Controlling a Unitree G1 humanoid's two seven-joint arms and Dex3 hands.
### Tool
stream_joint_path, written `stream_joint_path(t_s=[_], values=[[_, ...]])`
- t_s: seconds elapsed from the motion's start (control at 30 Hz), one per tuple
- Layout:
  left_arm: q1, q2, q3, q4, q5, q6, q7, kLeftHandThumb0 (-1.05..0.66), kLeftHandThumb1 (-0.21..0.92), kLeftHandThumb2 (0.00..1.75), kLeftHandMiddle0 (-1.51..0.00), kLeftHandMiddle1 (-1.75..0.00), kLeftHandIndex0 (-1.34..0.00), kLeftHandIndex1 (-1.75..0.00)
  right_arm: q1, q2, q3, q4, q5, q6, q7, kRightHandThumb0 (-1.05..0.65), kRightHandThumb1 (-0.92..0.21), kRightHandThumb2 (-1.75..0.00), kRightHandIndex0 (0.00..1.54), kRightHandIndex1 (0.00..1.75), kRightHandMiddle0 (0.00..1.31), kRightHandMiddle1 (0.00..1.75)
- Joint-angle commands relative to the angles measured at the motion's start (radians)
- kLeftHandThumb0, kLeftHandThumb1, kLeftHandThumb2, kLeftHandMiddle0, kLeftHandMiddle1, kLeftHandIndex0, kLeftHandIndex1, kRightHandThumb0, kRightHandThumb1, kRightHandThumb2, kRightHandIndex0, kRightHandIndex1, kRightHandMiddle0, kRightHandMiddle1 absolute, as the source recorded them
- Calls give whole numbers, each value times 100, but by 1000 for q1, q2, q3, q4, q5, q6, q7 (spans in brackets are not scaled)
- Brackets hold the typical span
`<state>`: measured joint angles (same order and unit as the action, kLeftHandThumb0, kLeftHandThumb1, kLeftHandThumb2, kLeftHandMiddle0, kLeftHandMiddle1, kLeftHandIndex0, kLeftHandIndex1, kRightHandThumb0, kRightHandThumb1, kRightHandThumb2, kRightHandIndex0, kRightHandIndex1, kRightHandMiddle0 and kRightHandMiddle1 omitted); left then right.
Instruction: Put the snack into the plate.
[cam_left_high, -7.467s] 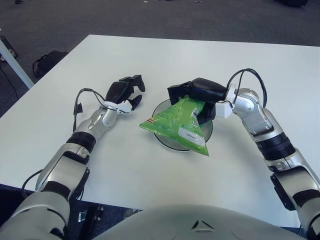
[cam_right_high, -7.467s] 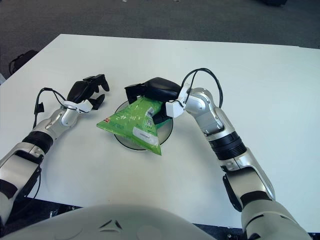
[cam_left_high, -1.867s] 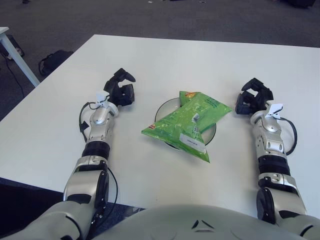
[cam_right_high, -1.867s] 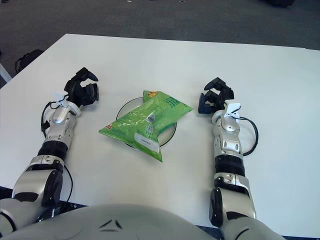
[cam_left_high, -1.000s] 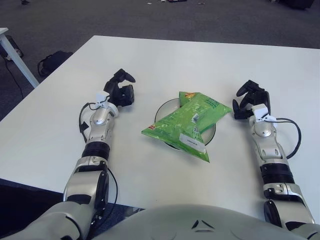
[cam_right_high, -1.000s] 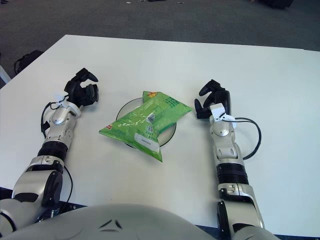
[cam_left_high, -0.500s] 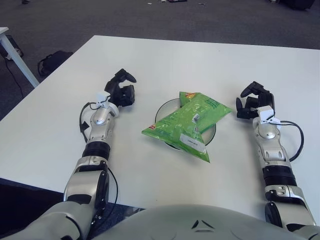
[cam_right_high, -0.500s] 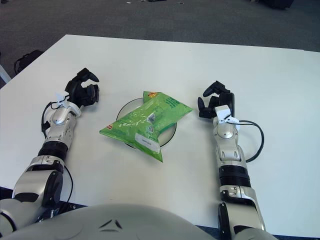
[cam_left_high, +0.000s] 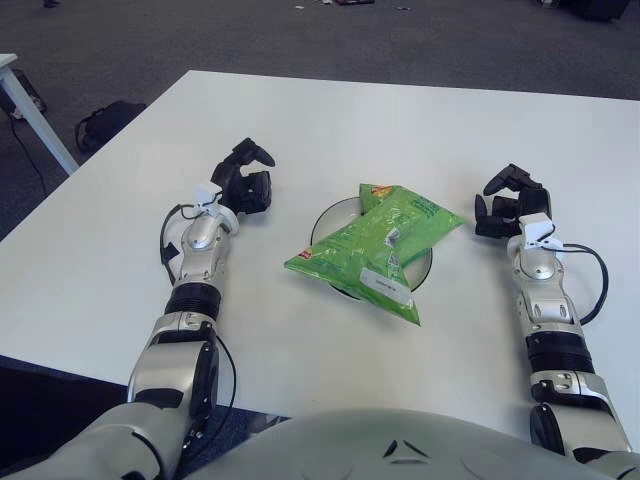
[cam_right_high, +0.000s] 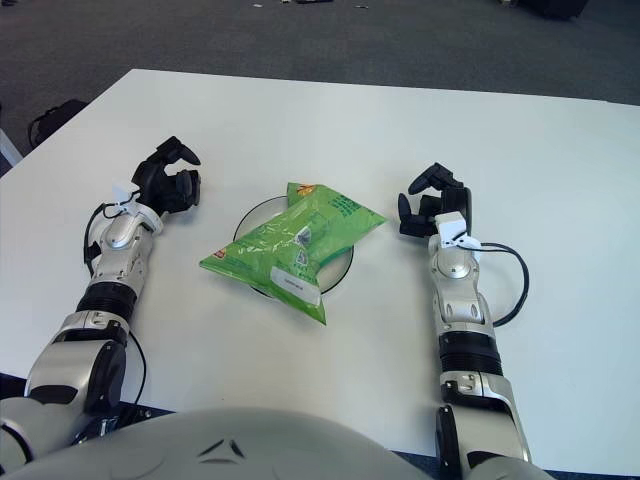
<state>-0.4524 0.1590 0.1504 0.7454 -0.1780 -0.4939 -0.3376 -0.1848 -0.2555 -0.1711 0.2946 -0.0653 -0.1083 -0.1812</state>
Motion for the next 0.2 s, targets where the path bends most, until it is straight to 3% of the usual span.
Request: stream_joint_path(t_s=[0.0, 0.17], values=[[88, -37, -5, 58, 0, -8, -12, -43, 47, 112, -125, -175, -49, -175, 101, 71, -16, 70, 48, 5, 13, -49, -29, -135, 136, 175, 64, 175], [88, -36, -5, 59, -4, -9, -25, -43, 47, 112, -126, -175, -49, -175, 92, 90, -45, 79, 104, -7, 26, -48, -31, -132, 136, 175, 62, 175]])
